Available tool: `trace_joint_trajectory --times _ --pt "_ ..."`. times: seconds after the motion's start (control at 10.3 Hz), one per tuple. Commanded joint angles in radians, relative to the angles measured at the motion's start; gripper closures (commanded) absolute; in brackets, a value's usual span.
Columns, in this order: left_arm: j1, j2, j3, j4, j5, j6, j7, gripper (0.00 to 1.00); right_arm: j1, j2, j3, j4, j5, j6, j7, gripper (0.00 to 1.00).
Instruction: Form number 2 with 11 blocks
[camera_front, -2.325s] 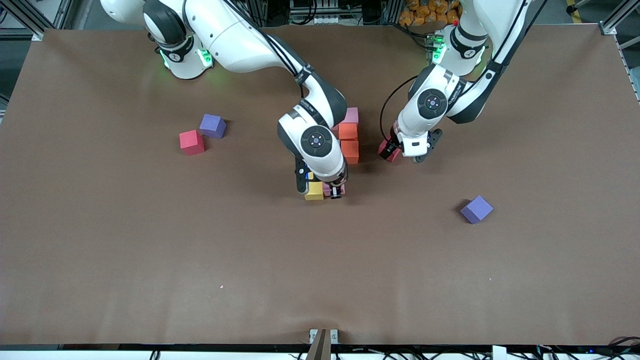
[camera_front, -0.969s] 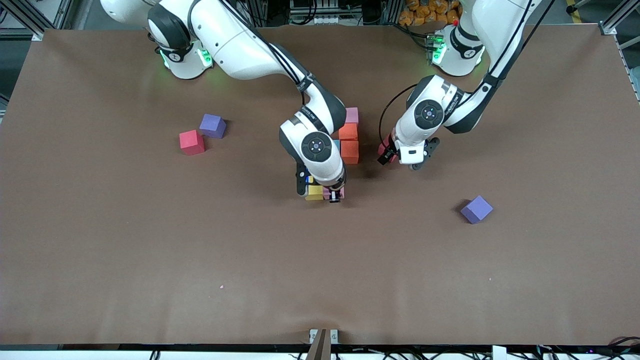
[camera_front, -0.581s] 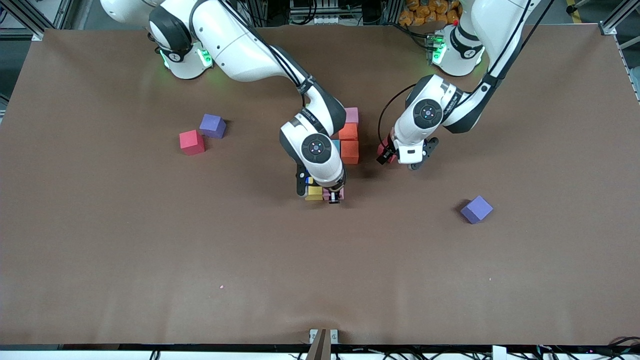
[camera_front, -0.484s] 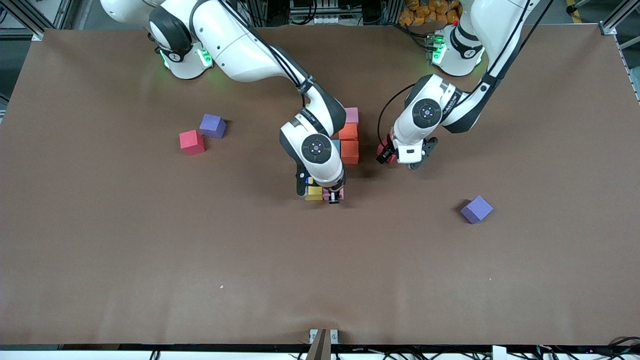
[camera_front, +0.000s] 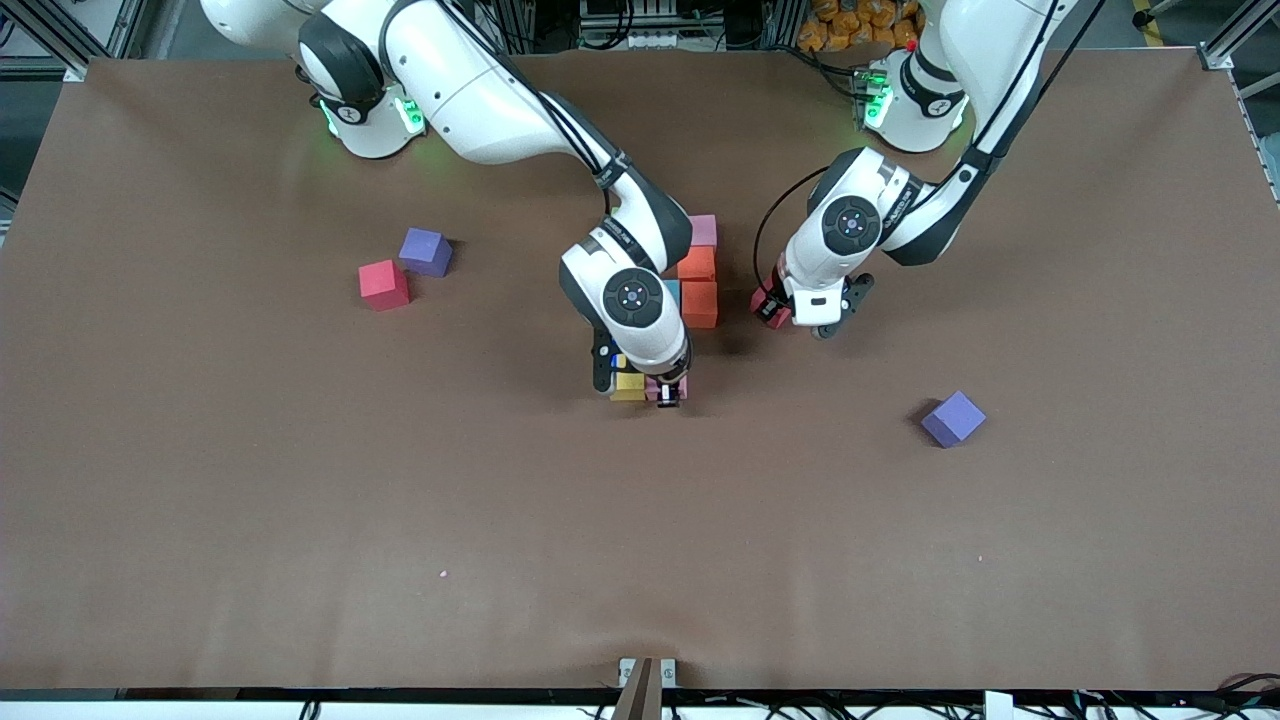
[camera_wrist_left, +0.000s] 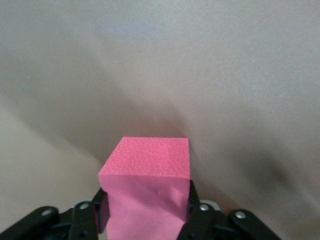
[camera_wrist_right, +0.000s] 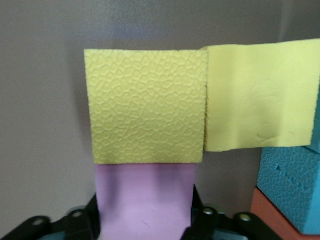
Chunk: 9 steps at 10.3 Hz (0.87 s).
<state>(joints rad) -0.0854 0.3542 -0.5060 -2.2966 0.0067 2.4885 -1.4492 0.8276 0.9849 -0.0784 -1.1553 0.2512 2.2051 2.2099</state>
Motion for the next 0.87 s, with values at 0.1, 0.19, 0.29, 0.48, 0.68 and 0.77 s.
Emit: trace_joint_trajectory --times 0.1,0.19,0.29,0.48,0.68,0.77 --pt "0.016 0.002 -0.002 0.118 0.022 -0.158 0.027 0.47 0.002 0.021 -0.007 0.04 -0.001 -0.008 0.017 0.0" --pt "0.018 0.002 0.001 0.144 0.022 -0.183 0.029 0.47 0.002 0.015 -0.009 0.04 -0.001 -0.015 0.017 0.0" --pt "0.019 0.003 0.003 0.17 0.022 -0.187 0.024 0.47 0.004 0.002 -0.008 0.039 -0.001 -0.018 0.016 0.0" --pt "0.044 0.029 0.006 0.238 0.015 -0.204 0.023 0.47 0.008 -0.017 -0.009 0.039 -0.019 -0.05 -0.004 0.0" --pt "0.043 0.08 0.004 0.354 -0.005 -0.278 -0.009 0.47 0.007 -0.04 -0.009 0.039 -0.024 -0.1 -0.03 0.0" --pt "0.036 0.097 0.004 0.399 -0.039 -0.299 -0.038 0.47 0.002 -0.051 -0.009 0.039 -0.024 -0.131 -0.056 0.0"
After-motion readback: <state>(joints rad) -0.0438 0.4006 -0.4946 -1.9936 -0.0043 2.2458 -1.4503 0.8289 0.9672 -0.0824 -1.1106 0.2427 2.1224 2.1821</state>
